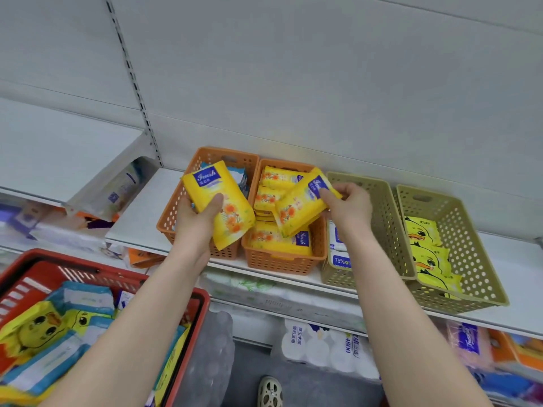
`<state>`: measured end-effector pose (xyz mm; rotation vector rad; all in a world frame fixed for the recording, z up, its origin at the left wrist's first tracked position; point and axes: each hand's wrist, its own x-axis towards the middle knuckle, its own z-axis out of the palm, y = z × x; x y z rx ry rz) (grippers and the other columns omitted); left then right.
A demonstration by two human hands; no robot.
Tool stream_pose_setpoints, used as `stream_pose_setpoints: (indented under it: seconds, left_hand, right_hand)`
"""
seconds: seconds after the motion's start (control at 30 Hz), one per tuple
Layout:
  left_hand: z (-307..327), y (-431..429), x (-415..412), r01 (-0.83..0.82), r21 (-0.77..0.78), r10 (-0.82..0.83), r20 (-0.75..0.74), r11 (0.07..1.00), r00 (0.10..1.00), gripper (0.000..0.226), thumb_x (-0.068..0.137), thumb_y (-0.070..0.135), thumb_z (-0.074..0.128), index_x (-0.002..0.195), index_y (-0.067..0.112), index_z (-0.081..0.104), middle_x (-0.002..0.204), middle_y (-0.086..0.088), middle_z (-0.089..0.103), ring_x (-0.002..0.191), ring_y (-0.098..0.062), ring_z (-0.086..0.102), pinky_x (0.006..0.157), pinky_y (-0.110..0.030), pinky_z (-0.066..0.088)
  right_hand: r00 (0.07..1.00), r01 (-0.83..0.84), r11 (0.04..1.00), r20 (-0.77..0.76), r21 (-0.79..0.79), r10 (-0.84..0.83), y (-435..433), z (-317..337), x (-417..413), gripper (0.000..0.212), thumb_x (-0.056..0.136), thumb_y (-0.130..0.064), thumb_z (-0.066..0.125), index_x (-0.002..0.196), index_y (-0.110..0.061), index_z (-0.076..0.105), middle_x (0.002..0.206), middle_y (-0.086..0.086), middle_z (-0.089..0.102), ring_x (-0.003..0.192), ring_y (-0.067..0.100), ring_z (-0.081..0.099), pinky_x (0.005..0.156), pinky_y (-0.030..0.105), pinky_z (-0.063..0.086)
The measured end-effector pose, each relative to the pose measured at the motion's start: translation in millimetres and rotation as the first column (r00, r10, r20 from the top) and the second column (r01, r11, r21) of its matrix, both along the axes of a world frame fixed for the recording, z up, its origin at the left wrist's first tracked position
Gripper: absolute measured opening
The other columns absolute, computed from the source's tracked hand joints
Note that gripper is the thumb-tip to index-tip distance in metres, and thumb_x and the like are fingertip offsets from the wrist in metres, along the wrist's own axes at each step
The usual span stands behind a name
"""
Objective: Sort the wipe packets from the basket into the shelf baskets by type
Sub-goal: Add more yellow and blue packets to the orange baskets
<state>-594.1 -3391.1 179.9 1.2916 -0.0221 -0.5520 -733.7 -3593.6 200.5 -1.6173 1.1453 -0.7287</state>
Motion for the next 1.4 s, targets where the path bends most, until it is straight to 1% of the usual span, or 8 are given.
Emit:
stream_pose_setpoints:
  seconds: [0.1,0.23,0.5,0.67,1.1,1.17,1.3,1.4]
  left_hand:
    - [-0.8,4.0,-0.4,0.001,0.002,-0.001,0.033,1.0,0.999,0.04,0.092,0.016,0.068,0.129,0.017,0.055,0.115,-0.005,0.071,0.102,-0.024,0.071,0.085,-0.046,0.058]
    - [-4.0,6.9,-2.7,0.002,0.019,-0.003,0.044,1.0,0.999,0.044,0.09,0.016,0.069,0.132,0.016,0.054,0.117,-0.006,0.07,0.102,-0.025,0.07,0.083,-0.045,0.058]
    - [-7.2,12.3,-7.7,0.04,0.068,-0.043,0.04,0.997,0.998,0.042,0.09,0.018,0.07,0.129,0.015,0.053,0.118,-0.006,0.069,0.103,-0.025,0.069,0.087,-0.047,0.057]
    - [-10.9,15.2,-9.5,0.057,0.065,-0.058,0.015,0.996,0.998,0.041,0.089,0.02,0.071,0.126,0.017,0.053,0.116,-0.005,0.069,0.101,-0.024,0.07,0.083,-0.045,0.058]
    - [-11.3,16.8,-12.3,0.162,0.063,-0.162,-0.009,0.985,0.987,0.028,0.094,0.017,0.064,0.12,0.021,0.055,0.118,-0.005,0.069,0.102,-0.025,0.069,0.081,-0.042,0.057]
    - [-11.3,15.5,-13.7,0.178,0.066,-0.177,-0.017,0.982,0.984,0.028,0.094,0.017,0.065,0.119,0.022,0.055,0.117,-0.005,0.069,0.101,-0.024,0.07,0.077,-0.04,0.057]
    - [-7.8,11.0,-16.0,0.243,0.083,-0.242,-0.017,0.967,0.97,0.033,0.094,0.02,0.064,0.126,0.021,0.056,0.113,-0.003,0.072,0.097,-0.02,0.072,0.069,-0.033,0.059]
    - [-3.6,3.9,-20.2,0.354,0.115,-0.355,-0.015,0.928,0.935,0.026,0.095,0.023,0.063,0.12,0.027,0.06,0.109,-0.002,0.074,0.093,-0.02,0.074,0.069,-0.034,0.06]
  right_hand:
    - [0.974,-0.049,0.999,-0.22,0.011,0.05,14.3,-22.1,1.2,0.018,0.088,-0.03,0.068,0.097,-0.015,0.063,0.086,-0.002,0.068,0.062,0.015,0.07,0.075,0.045,0.059]
    - [0.656,-0.365,0.905,-0.75,-0.219,0.083,31.6,-34.4,2.5,0.028,0.09,-0.039,0.061,0.082,-0.013,0.064,0.083,0.004,0.068,0.079,0.025,0.065,0.064,0.032,0.049]
    - [0.397,-0.559,0.754,-0.91,-0.346,-0.123,54.1,-34.6,13.0,0.018,0.094,-0.013,0.054,0.108,-0.012,0.065,0.105,0.008,0.068,0.107,0.027,0.058,0.072,0.031,0.044]
    - [0.552,-0.566,0.74,-0.834,-0.363,0.013,42.9,-45.4,15.2,0.03,0.095,-0.025,0.057,0.122,-0.011,0.056,0.111,0.011,0.064,0.107,0.03,0.055,0.071,0.034,0.044]
    - [0.458,-0.603,0.767,-0.882,-0.22,0.106,29.8,-39.6,18.3,0.018,0.096,-0.017,0.055,0.111,-0.008,0.061,0.108,0.012,0.067,0.095,0.029,0.064,0.073,0.034,0.05]
    - [0.523,-0.567,0.774,-0.849,-0.281,0.075,30.5,-34.4,15.9,0.02,0.095,-0.014,0.056,0.113,-0.012,0.063,0.106,0.01,0.068,0.094,0.028,0.065,0.073,0.035,0.053]
    - [0.861,-0.398,0.828,-0.473,-0.394,0.189,33.4,-20.1,17.1,0.026,0.098,-0.019,0.052,0.12,-0.021,0.065,0.106,0.001,0.07,0.092,0.02,0.065,0.08,0.037,0.055]
    - [0.892,-0.449,0.888,-0.115,-0.102,0.438,34.8,-1.0,22.7,0.025,0.099,-0.031,0.053,0.121,-0.026,0.063,0.109,-0.003,0.068,0.097,0.014,0.066,0.081,0.033,0.058]
